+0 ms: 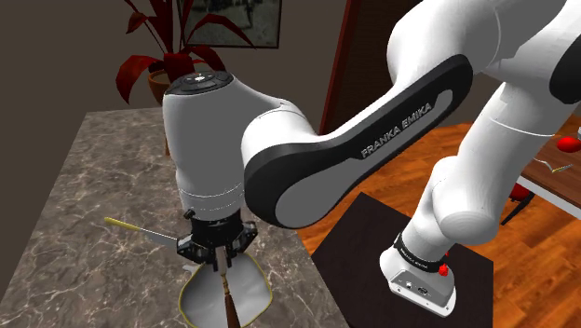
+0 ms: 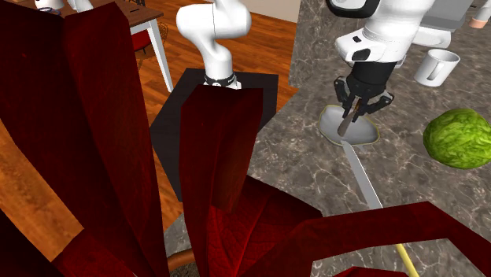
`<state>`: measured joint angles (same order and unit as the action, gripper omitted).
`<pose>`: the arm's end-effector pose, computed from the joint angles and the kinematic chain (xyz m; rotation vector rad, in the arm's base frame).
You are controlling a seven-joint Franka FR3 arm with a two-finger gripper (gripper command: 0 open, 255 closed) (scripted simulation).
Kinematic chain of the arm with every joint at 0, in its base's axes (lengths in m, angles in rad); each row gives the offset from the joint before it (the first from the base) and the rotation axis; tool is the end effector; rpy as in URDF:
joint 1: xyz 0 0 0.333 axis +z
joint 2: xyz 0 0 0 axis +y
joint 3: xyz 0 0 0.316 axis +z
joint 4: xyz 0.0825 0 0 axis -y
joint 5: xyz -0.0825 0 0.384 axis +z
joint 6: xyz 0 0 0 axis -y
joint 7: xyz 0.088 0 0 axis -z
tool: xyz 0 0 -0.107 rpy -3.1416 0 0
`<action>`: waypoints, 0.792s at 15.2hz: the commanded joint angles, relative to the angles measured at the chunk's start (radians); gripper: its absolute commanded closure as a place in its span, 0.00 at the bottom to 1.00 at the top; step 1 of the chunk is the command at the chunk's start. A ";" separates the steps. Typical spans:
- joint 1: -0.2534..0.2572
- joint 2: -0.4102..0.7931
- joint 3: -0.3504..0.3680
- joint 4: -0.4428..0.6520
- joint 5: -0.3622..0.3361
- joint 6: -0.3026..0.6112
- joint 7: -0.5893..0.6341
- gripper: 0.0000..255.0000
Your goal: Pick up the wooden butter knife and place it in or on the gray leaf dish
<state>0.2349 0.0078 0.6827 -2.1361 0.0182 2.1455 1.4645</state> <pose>0.3281 0.4294 0.4035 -3.0104 0.8604 0.0275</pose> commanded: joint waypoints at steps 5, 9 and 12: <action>0.004 0.049 0.001 -0.041 -0.038 0.079 0.026 1.00; 0.006 0.065 0.000 -0.051 -0.051 0.101 0.035 1.00; 0.006 0.065 0.000 -0.051 -0.051 0.101 0.035 1.00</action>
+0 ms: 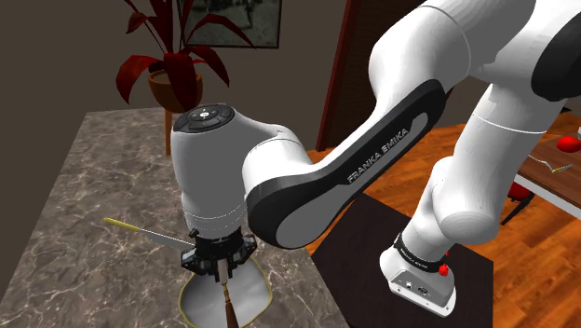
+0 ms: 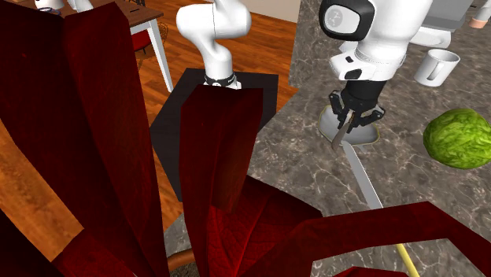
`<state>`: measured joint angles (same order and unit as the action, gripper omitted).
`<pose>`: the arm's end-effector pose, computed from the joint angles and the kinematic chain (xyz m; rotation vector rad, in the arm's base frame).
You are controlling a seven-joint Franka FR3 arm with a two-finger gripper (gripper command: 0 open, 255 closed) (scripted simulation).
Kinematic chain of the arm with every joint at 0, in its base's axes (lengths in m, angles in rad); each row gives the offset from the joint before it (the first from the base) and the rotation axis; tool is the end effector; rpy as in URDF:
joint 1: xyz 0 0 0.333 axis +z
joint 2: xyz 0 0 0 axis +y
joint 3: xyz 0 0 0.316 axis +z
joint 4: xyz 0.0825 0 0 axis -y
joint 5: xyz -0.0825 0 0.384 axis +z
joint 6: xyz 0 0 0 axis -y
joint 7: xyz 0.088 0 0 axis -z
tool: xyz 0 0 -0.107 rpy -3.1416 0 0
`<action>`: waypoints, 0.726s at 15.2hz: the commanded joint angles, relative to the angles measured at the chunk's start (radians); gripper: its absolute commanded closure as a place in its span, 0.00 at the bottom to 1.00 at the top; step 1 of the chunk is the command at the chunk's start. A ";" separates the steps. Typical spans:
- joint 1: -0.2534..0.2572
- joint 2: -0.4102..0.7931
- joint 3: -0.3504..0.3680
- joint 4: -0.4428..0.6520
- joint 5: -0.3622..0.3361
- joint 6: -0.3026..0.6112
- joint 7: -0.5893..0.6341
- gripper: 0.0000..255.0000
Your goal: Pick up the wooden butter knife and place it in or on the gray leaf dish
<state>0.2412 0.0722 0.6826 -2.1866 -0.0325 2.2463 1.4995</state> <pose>0.3281 0.4294 0.3627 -3.0100 0.8603 0.0272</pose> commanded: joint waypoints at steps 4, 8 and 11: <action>0.000 0.000 0.000 0.000 0.000 0.000 0.000 0.00; 0.000 0.000 0.000 0.000 0.000 0.000 0.000 0.00; -0.009 -0.063 0.001 0.048 0.050 -0.097 -0.036 0.00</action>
